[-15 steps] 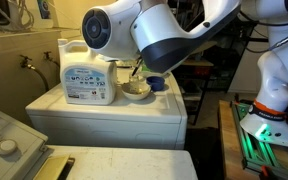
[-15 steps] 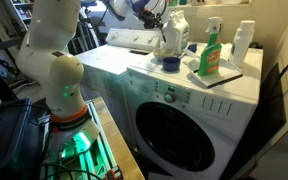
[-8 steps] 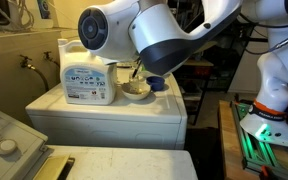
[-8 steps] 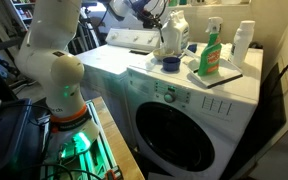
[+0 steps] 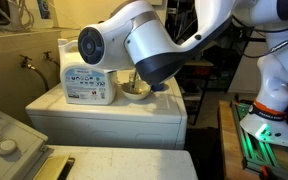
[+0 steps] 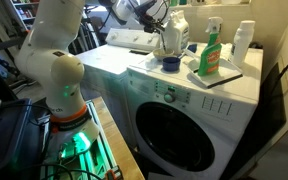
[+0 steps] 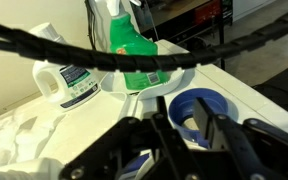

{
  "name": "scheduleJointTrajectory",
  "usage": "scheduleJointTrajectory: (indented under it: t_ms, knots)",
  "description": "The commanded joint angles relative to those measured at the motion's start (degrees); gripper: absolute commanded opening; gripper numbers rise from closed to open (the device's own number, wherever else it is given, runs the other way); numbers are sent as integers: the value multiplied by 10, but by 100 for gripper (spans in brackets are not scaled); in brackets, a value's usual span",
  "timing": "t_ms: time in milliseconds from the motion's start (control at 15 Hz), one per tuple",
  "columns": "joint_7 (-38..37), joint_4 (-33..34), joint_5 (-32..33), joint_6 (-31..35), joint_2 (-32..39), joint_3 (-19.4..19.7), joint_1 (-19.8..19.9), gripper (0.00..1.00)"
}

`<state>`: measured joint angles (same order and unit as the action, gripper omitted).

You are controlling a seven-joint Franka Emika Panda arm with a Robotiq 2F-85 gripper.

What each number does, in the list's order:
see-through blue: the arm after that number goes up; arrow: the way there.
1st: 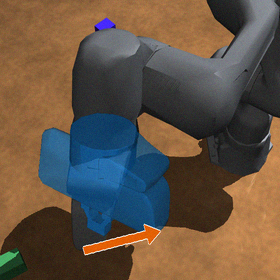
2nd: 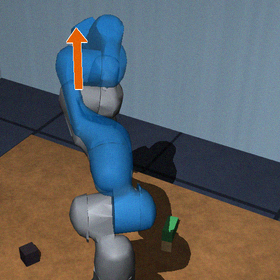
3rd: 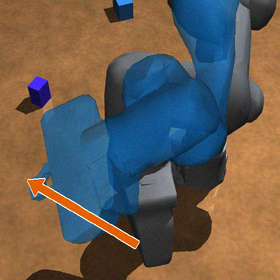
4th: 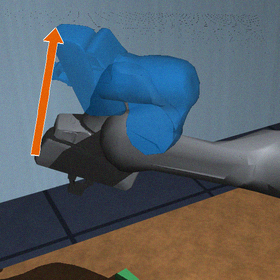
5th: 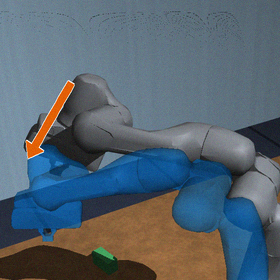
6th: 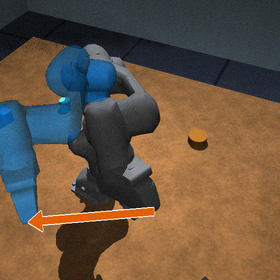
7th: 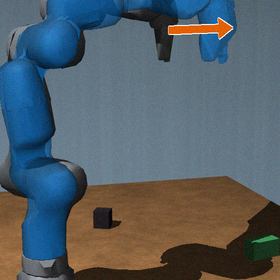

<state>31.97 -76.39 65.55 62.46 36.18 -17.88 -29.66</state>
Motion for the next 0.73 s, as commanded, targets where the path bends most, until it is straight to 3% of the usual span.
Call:
scheduleJointTrajectory:
  t_ms: [0,267,400,467,600,667]
  knots:
    - [12,13,5,-10,9,5,-6,69]
    - [-3,1,-18,-15,-37,-4,0,98]
    - [-19,-35,-47,1,-95,-16,19,100]
    - [-26,-83,-62,18,-142,-25,33,100]
    - [12,-126,-60,72,-192,-43,46,100]
    - [3,-29,-45,12,-113,-20,17,100]
